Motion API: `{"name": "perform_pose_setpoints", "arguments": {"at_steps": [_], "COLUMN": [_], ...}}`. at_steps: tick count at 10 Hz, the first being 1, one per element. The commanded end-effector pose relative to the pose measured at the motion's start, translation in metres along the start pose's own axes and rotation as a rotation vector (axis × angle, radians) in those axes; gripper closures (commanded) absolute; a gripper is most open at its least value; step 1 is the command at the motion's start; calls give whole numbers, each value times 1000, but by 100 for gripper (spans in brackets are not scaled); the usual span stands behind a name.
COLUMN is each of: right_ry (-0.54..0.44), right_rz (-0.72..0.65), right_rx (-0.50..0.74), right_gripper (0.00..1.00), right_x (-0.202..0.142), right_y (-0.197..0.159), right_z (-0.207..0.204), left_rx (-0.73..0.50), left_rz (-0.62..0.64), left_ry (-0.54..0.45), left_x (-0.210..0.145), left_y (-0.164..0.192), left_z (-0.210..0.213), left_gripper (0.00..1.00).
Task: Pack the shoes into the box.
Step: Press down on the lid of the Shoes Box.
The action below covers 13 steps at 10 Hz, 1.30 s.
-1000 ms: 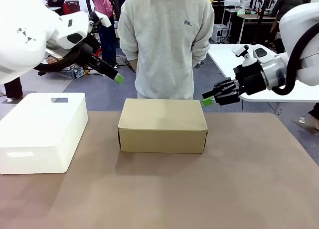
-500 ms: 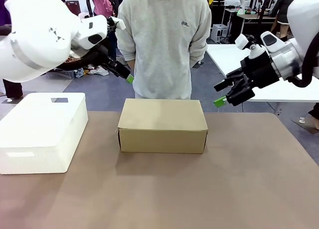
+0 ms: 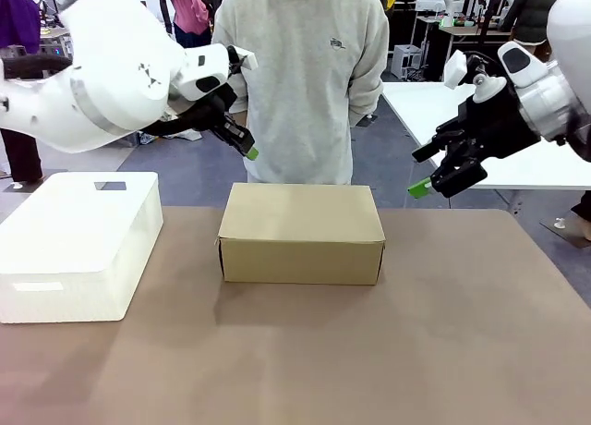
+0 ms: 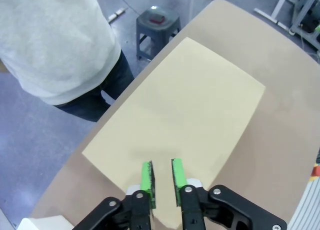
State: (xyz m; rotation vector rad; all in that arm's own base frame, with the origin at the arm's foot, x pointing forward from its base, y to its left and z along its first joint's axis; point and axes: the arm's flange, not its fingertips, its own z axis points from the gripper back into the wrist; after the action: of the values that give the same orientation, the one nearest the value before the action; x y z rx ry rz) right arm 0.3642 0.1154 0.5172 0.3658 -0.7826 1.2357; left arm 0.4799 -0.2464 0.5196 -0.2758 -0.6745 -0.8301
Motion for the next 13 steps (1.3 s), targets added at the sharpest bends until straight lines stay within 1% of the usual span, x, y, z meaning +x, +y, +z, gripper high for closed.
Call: {"name": "perform_pose_setpoints", "arguments": {"at_steps": [1,2,3,4,5,9,10,11,13], "right_ry": [48,61,64,32,32,32,22,71,116], "right_rz": [-18,-20,-15,7,7,7,19,1,-9], "right_rx": [-42,-54,-56,-32,-32,-32,-14,-76,-127], "right_gripper": [0,0,0,0,0,0,0,0,0], "right_x": [0,0,-1,0,0,0,-3,2,8], "right_y": [12,15,18,7,7,7,8,11,19], "right_z": [4,5,6,5,5,5,8,15,28], "left_rx": [-24,-38,-55,-87,-21,-21,-34,-16,-18], "left_rz": [12,28,48,41,16,16,26,108,163], "left_ry": [15,19,0,8,17,17,19,14,25], "left_x": [9,11,10,7,6,6,8,11,23], "left_y": [5,6,7,7,1,1,0,2,6], "left_z": [-9,-15,-18,-14,-20,-20,-21,-25,-43], "left_gripper": [100,100,100,100,100,100,100,100,100]}}
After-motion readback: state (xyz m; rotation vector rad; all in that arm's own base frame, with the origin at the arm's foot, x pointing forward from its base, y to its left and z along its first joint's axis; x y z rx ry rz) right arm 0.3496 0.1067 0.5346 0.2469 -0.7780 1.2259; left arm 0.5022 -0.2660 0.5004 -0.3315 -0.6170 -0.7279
